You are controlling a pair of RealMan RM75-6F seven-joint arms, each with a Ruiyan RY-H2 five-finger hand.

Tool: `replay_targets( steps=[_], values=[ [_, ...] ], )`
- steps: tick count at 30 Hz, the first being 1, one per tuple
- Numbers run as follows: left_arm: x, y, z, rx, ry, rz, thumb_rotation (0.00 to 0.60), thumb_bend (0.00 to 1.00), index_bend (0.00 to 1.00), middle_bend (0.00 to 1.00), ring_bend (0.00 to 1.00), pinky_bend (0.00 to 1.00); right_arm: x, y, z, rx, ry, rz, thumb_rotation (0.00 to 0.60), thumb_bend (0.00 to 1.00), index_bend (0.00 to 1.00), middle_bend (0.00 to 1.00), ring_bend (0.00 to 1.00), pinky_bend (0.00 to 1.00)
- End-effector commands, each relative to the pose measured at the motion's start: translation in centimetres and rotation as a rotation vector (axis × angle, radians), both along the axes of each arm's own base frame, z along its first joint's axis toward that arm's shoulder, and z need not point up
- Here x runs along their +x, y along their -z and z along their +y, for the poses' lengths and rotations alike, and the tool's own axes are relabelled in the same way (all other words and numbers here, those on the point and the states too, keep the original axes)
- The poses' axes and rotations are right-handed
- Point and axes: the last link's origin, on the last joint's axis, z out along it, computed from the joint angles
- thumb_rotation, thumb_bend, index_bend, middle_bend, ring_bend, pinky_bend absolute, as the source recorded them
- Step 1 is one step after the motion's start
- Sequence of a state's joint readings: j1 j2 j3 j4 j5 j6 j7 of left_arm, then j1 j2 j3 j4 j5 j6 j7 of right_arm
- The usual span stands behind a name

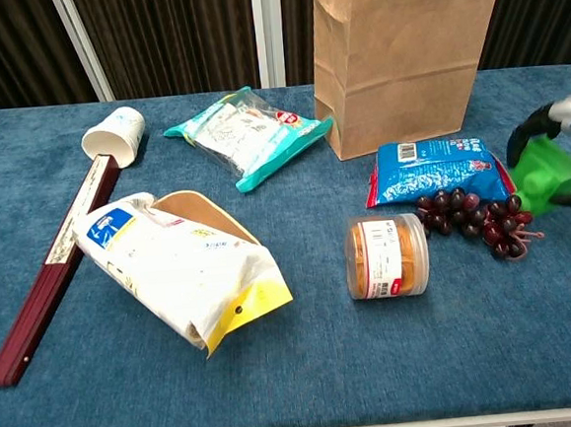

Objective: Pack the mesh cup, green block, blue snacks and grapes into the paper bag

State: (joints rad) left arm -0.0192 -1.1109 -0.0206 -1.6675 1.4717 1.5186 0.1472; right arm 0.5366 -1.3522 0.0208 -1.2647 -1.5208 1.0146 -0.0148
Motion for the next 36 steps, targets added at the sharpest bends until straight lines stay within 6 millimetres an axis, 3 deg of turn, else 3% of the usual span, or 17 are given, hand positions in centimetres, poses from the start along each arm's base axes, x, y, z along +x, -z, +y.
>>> replay_targets(
  steps=[1, 10, 14, 18, 28, 36],
  values=[
    [0.1, 0.0, 0.0, 0.001, 0.004, -0.001, 0.600, 0.05, 0.31, 0.30, 0.26, 0.24, 2.0, -3.5, 0.3, -0.076, -0.062, -0.074, 0.600, 0.23, 0.43, 0.45, 0.20, 0.29],
    [0.2, -0.1, 0.1, 0.004, 0.010, -0.001, 0.600, 0.05, 0.31, 0.30, 0.26, 0.24, 10.0, -11.6, 0.7, -0.151, -0.264, -0.382, 0.600, 0.23, 0.43, 0.45, 0.20, 0.29],
    [0.2, -0.1, 0.0, 0.004, 0.008, -0.001, 0.600, 0.05, 0.31, 0.30, 0.26, 0.24, 13.0, -14.0, -0.4, -0.203, -0.322, -0.462, 0.600, 0.23, 0.43, 0.45, 0.20, 0.29],
    [0.2, -0.1, -0.1, 0.003, 0.004, -0.002, 0.600, 0.05, 0.31, 0.30, 0.26, 0.24, 15.4, -15.6, -3.2, -0.267, -0.287, -0.481, 0.600, 0.23, 0.43, 0.45, 0.20, 0.29],
    [0.0, 0.0, -0.2, -0.001, -0.008, -0.004, 0.600, 0.05, 0.31, 0.30, 0.26, 0.24, 18.6, -14.9, -10.1, -0.329, -0.129, -0.464, 0.600, 0.23, 0.42, 0.44, 0.20, 0.29],
    [-0.3, 0.2, 0.0, -0.007, -0.023, -0.008, 0.600, 0.05, 0.31, 0.30, 0.26, 0.24, 19.4, -10.9, -14.7, -0.308, 0.014, -0.330, 0.600, 0.23, 0.36, 0.42, 0.19, 0.26]
  ],
)
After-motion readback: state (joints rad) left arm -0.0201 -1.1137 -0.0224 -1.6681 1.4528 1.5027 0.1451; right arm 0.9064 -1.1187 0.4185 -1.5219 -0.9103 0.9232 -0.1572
